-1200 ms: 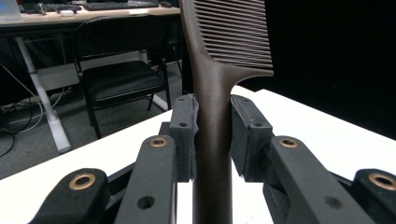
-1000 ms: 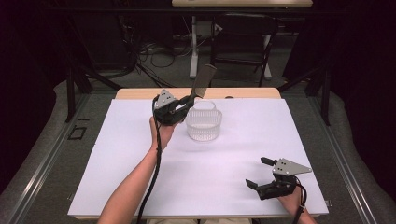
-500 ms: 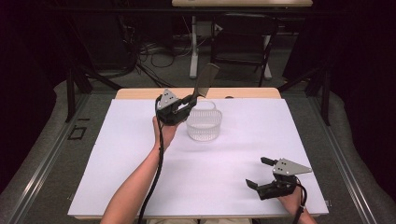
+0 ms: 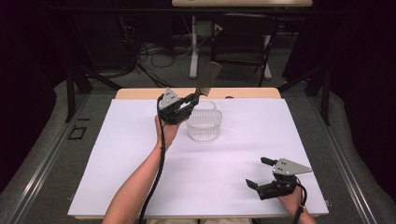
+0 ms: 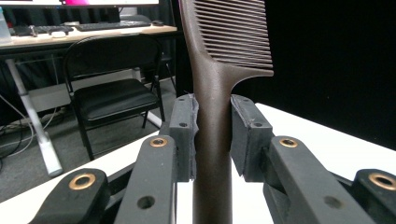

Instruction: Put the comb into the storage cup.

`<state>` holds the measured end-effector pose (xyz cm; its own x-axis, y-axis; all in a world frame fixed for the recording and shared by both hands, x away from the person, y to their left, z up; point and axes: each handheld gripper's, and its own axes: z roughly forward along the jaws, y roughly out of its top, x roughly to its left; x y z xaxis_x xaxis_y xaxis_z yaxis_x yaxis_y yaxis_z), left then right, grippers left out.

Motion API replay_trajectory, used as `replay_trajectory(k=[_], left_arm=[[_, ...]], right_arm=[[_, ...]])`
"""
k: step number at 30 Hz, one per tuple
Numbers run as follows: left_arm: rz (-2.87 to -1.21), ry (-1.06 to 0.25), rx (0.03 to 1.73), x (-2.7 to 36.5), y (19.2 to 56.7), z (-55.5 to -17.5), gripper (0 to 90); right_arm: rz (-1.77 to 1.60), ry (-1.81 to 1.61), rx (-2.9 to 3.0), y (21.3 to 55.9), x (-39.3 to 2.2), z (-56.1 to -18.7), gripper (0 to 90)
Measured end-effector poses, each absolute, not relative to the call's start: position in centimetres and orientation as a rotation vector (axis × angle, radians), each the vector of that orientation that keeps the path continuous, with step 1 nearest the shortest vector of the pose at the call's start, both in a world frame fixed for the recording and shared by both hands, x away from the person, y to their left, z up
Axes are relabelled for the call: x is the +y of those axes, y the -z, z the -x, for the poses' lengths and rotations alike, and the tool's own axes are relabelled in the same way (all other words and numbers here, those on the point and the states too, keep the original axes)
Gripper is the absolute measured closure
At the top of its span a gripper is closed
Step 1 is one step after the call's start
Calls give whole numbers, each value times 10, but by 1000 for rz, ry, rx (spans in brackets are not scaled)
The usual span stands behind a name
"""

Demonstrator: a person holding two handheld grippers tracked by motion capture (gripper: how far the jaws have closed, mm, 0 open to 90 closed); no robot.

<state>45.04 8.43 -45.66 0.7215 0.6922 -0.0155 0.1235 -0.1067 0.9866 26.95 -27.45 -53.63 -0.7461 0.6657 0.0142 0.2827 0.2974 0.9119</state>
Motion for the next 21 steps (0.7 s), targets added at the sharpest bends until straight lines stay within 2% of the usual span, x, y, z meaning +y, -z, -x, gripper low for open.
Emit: replay_trajectory(k=[21], left_arm=[[-1619, -544, 617, 74, 463, -457, 724]], right_arm=[[-852, -1431, 2207, 536, -275, -269, 7]])
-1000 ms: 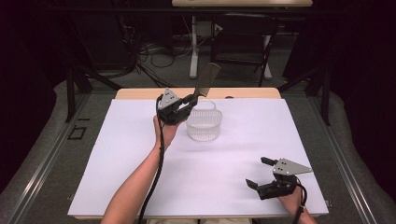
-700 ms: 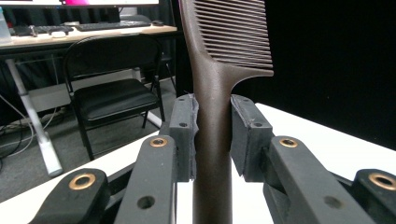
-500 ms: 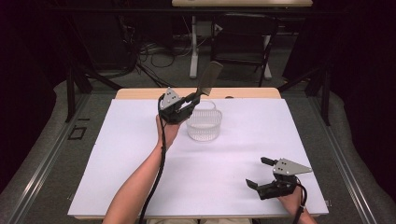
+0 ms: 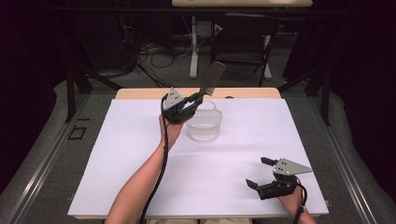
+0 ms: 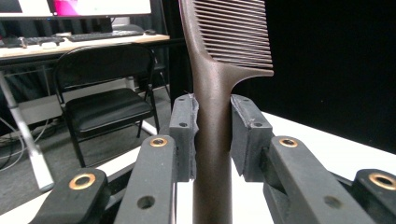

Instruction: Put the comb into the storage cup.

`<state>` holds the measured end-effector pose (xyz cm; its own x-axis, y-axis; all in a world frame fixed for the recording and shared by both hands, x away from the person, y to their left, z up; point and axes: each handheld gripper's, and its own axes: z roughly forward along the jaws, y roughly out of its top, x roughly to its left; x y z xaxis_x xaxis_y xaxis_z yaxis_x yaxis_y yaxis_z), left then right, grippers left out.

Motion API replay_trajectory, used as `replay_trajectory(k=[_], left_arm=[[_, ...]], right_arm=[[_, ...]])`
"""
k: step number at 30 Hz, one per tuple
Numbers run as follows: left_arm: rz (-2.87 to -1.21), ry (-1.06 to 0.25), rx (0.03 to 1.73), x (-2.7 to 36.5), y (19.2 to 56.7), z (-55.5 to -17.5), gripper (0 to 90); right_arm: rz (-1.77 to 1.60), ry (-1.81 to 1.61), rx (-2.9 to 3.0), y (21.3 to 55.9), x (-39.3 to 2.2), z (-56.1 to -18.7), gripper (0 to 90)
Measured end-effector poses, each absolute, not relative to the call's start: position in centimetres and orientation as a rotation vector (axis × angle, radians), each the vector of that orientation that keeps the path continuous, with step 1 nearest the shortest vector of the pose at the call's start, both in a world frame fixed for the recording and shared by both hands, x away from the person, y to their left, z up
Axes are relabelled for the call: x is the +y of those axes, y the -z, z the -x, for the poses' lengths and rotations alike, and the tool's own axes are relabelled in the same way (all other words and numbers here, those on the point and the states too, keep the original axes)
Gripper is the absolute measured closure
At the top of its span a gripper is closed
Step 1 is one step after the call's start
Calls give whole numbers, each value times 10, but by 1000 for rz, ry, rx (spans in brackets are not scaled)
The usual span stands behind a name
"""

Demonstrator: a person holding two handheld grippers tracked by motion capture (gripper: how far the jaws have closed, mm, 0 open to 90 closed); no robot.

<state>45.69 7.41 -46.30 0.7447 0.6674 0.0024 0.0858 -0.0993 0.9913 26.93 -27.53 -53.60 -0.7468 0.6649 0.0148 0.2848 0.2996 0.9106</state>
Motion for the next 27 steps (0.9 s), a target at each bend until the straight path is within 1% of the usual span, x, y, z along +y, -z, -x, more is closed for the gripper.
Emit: replay_trajectory(k=[15, 27], left_arm=[[-1617, -537, 612, 70, 471, -462, 724], [-1646, -538, 594, 65, 479, -463, 724]], right_arm=[[-851, -1436, 2201, 536, -276, -269, 7], [-853, -1436, 2198, 535, -276, -268, 7]])
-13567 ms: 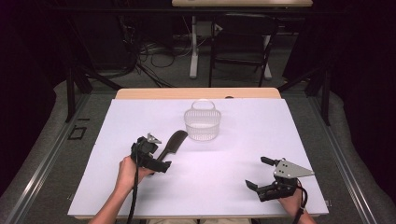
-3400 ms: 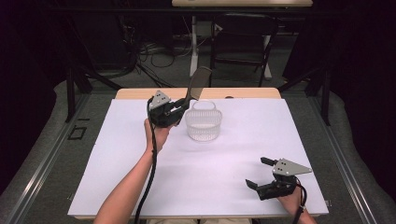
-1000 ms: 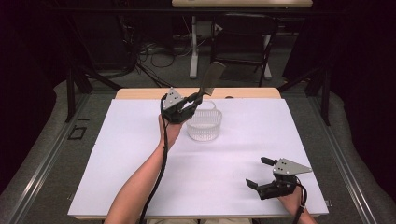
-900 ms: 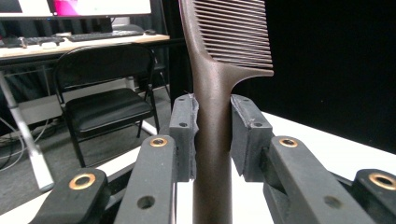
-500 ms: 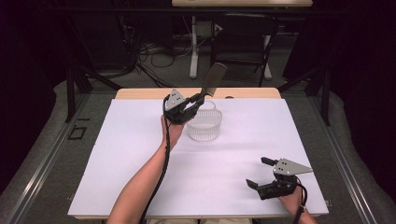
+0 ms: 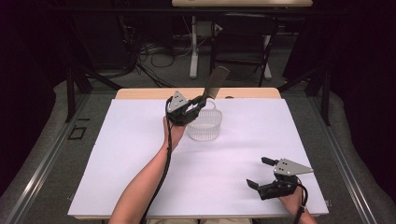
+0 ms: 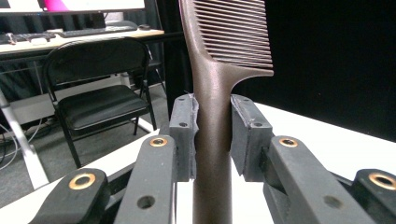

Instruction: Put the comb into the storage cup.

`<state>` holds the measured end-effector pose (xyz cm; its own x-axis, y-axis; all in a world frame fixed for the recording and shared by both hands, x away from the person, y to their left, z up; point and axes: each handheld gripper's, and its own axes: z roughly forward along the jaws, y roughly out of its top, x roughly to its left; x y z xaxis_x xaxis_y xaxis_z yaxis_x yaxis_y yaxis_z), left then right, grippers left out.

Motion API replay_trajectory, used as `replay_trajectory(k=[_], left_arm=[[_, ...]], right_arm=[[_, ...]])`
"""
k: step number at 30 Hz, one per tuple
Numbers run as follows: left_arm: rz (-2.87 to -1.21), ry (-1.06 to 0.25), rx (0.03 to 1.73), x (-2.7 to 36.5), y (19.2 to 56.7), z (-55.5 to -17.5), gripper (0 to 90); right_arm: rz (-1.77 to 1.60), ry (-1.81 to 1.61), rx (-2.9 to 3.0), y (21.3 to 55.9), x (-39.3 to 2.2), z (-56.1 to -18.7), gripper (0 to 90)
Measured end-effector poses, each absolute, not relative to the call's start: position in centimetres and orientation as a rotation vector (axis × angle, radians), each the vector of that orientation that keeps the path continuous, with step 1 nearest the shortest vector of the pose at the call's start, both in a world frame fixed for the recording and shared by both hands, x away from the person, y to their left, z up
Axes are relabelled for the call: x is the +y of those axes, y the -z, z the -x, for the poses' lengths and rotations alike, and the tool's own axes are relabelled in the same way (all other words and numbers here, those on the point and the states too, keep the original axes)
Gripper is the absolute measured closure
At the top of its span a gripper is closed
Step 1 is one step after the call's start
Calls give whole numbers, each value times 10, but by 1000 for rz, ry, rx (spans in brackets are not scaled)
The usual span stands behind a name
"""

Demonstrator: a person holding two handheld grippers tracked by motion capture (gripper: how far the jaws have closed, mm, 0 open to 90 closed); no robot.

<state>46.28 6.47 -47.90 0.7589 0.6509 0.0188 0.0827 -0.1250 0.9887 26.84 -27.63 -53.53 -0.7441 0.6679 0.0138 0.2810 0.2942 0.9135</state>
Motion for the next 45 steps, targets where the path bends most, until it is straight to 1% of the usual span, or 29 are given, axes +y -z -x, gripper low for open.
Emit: replay_trajectory(k=[15, 45], left_arm=[[-1686, -532, 598, 63, 490, -465, 723], [-1762, -517, 586, 56, 499, -465, 722]], right_arm=[[-857, -1439, 2201, 536, -276, -269, 7], [-852, -1439, 2203, 535, -276, -268, 8]])
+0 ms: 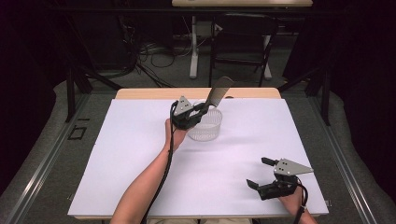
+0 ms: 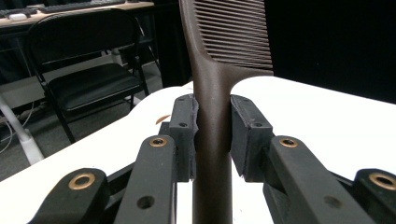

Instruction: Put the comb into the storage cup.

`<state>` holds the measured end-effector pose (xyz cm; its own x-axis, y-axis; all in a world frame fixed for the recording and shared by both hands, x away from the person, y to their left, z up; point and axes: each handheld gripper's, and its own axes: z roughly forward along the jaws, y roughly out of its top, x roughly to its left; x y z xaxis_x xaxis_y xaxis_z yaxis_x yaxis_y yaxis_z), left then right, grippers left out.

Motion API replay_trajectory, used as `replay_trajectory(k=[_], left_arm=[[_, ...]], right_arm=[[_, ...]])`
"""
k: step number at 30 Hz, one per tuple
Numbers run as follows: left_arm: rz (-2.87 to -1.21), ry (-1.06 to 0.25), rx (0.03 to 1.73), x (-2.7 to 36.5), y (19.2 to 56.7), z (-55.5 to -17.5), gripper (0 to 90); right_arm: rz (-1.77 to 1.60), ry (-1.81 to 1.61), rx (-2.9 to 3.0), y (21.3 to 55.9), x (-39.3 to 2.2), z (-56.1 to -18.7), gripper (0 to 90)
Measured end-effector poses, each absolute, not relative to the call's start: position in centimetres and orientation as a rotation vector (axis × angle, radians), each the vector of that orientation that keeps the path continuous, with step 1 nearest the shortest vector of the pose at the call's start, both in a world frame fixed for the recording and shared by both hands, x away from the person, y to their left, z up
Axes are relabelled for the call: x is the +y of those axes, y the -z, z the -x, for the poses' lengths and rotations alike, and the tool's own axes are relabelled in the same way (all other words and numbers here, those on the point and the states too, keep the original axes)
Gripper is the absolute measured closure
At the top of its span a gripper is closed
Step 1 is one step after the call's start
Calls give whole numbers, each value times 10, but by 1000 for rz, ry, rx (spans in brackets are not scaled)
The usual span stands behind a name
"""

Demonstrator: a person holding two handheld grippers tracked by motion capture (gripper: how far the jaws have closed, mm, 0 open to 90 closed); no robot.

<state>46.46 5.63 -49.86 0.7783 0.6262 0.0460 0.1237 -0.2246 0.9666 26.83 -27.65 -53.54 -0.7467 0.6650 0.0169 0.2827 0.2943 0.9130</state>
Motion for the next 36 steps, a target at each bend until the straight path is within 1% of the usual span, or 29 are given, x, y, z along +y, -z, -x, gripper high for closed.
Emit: replay_trajectory(k=[12, 36], left_arm=[[-1781, -491, 597, 56, 503, -466, 722], [-1839, -482, 602, 54, 504, -466, 721]], right_arm=[[-860, -1440, 2203, 536, -277, -268, 8], [-857, -1437, 2205, 536, -277, -268, 8]])
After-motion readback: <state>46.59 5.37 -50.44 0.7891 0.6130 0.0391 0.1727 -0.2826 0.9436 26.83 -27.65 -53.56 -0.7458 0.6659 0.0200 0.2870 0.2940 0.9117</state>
